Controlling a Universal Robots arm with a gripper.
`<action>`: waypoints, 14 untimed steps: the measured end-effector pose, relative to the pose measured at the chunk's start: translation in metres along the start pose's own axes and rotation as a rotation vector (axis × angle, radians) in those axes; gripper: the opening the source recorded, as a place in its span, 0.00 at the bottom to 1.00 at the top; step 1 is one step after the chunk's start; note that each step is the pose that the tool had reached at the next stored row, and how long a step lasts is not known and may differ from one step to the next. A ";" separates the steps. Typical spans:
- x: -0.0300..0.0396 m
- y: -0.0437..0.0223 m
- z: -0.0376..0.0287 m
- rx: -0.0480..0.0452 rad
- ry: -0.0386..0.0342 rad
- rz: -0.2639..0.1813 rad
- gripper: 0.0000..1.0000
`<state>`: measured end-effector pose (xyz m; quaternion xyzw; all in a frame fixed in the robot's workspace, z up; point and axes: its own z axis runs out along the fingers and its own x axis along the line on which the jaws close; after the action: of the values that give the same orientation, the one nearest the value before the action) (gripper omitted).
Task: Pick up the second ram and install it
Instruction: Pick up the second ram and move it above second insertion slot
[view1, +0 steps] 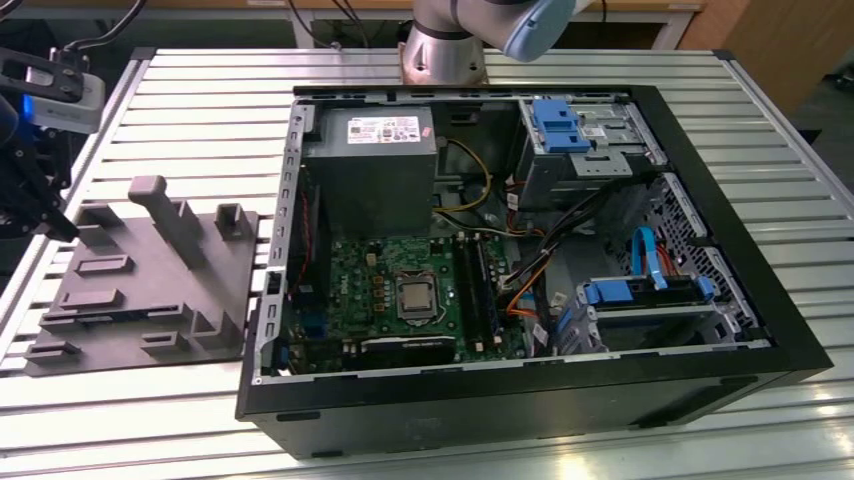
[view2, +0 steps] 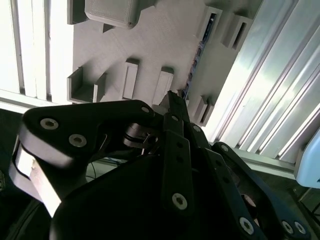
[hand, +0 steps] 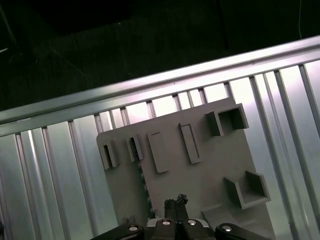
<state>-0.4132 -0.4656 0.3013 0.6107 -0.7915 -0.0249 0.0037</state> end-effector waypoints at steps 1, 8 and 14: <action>0.0001 0.0000 0.0004 -0.0001 0.0001 -0.003 0.11; 0.0013 0.0007 0.0037 -0.0007 0.0012 -0.026 0.11; 0.0016 0.0015 0.0054 -0.0011 0.0020 -0.043 0.11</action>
<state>-0.4152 -0.4665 0.2959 0.6276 -0.7781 -0.0248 0.0043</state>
